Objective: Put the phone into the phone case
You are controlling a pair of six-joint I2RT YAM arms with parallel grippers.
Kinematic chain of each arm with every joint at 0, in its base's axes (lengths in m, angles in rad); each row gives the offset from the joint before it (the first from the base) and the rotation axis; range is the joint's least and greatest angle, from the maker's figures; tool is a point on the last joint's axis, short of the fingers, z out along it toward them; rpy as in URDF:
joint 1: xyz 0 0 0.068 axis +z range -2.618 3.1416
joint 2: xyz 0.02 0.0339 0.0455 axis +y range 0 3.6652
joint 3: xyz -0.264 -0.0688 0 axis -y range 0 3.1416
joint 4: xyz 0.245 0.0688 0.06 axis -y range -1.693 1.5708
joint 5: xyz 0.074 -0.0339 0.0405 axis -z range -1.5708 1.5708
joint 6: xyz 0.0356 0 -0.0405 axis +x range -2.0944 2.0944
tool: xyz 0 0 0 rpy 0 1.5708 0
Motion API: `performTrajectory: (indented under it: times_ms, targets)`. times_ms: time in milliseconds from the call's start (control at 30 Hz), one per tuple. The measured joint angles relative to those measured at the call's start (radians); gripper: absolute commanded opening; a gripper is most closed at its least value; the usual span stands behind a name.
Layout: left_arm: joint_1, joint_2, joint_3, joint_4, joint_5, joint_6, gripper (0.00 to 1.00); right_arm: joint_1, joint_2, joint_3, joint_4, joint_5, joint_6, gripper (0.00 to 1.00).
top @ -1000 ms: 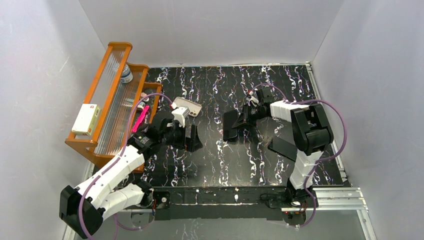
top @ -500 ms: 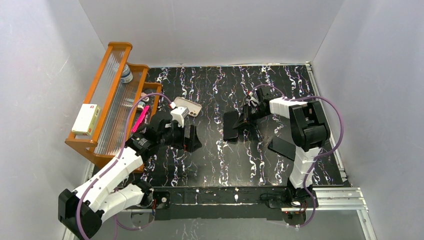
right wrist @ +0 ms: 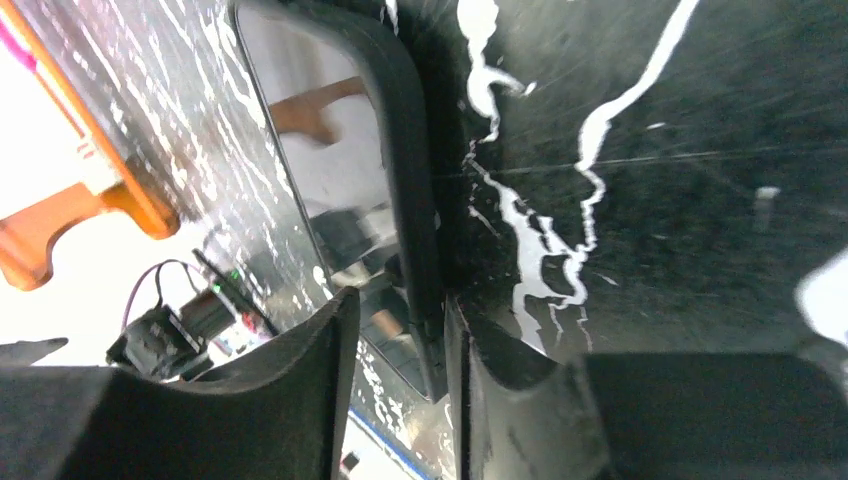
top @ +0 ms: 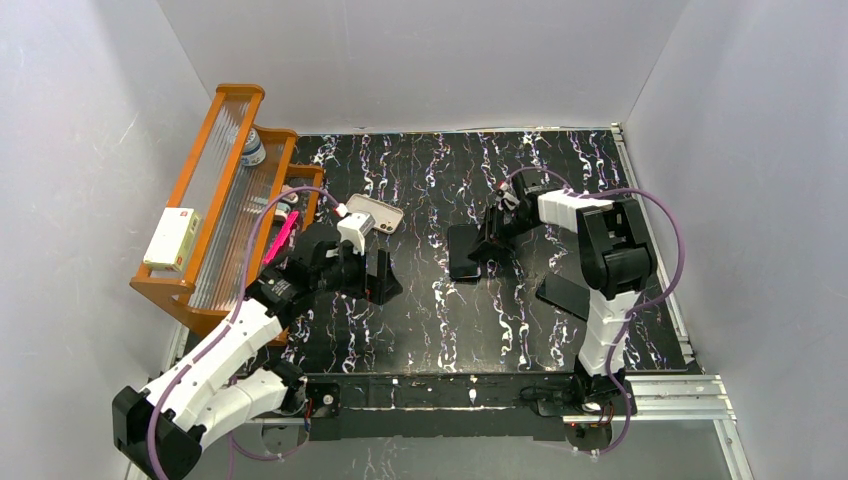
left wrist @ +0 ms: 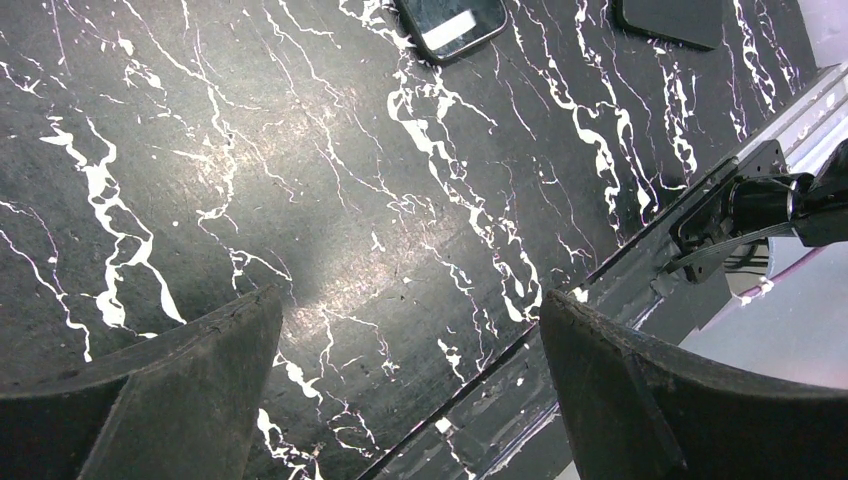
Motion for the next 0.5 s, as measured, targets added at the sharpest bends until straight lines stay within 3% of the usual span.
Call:
performTrajectory:
  times_ms: [167,233,400,500]
  targets:
    - [0.000,-0.010,0.000,0.000,-0.007,0.000,0.98,0.000,-0.033,0.025,-0.005,0.110,0.008,0.63]
    - [0.000,-0.011,0.000,0.000,-0.008,0.000,0.98,-0.002,-0.050,0.027,-0.005,0.157,0.009,0.78]
    - [0.000,-0.012,0.000,0.000,-0.040,0.000,0.98,-0.005,-0.105,0.016,-0.006,0.264,0.010,0.97]
    - [0.000,0.006,0.019,-0.021,-0.085,0.001,0.98,-0.009,-0.145,-0.016,-0.003,0.308,0.017,0.99]
